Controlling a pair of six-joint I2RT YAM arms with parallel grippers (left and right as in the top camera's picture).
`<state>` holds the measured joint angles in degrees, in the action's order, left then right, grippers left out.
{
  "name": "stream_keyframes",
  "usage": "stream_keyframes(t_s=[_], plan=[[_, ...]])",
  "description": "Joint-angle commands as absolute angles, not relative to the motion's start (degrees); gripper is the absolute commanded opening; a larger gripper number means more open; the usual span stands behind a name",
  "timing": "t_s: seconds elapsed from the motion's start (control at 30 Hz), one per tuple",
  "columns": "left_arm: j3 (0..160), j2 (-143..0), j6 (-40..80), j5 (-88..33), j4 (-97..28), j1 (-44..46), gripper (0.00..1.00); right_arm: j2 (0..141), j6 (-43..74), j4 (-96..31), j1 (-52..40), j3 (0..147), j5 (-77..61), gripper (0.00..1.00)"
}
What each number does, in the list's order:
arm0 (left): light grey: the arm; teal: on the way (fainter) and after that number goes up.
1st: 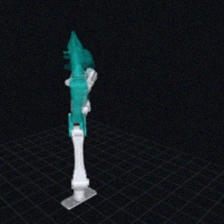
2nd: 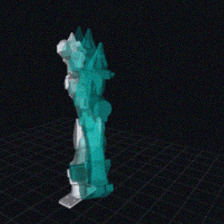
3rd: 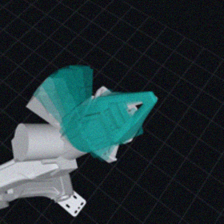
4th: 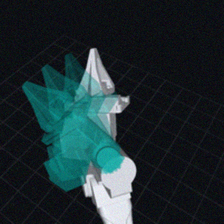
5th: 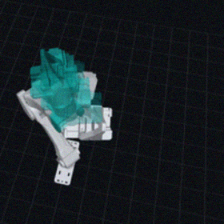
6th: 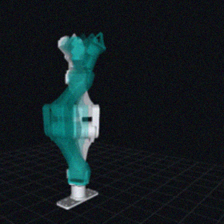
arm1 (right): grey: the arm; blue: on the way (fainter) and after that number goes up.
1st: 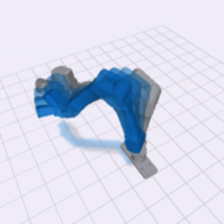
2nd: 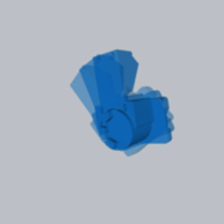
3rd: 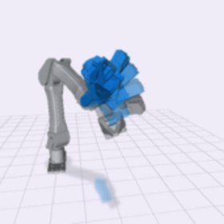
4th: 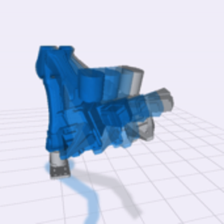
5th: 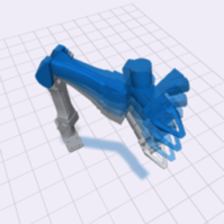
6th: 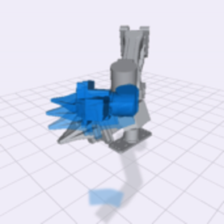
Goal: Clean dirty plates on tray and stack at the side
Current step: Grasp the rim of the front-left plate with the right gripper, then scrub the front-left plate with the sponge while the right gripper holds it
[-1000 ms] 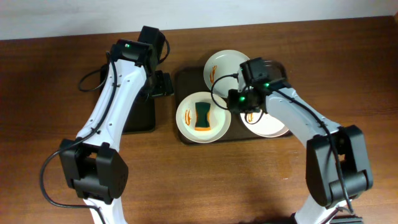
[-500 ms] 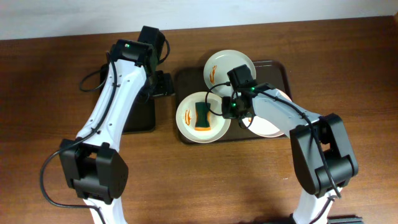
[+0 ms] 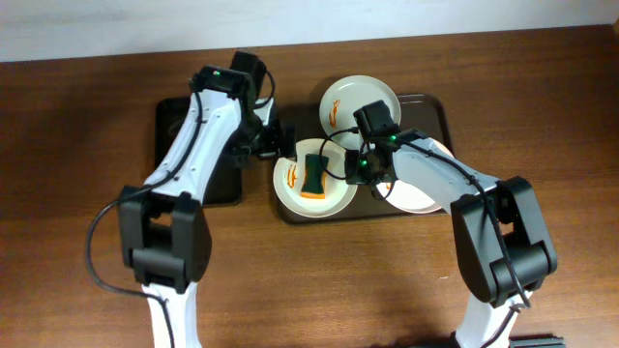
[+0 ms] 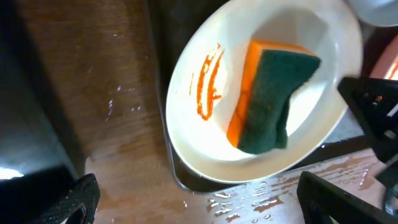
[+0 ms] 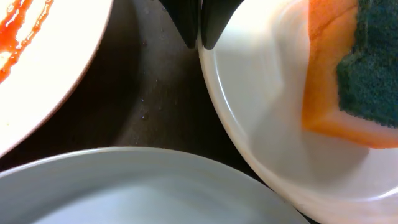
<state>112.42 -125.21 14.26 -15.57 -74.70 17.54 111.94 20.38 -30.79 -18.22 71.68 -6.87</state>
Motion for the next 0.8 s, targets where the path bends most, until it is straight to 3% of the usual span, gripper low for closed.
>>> stream_keyframes(t_s=[0.0, 0.13, 0.17, 0.63, 0.77], plan=[[112.0, -127.4, 12.1, -18.8, -73.3, 17.8, 0.99, 111.9, 20.4, -30.8, -18.8, 71.8, -5.8, 0.04], [108.6, -127.6, 9.5, -21.9, -69.3, 18.1, 0.84, 111.9, 20.4, -30.8, -18.8, 71.8, -5.7, 0.04], [107.7, -127.6, 9.5, -21.9, -68.3, 18.5, 0.75, 111.9, 20.4, -30.8, -18.8, 71.8, -5.8, 0.04], [104.8, -132.2, 13.6, -22.9, -58.8, 25.1, 0.68, 111.9, 20.4, -31.0, -18.7, 71.8, -5.7, 0.04], [104.8, -132.3, 13.6, -22.7, -58.2, 25.5, 0.57, 111.9, 20.4, -30.9, -18.7, 71.8, -5.7, 0.04]])
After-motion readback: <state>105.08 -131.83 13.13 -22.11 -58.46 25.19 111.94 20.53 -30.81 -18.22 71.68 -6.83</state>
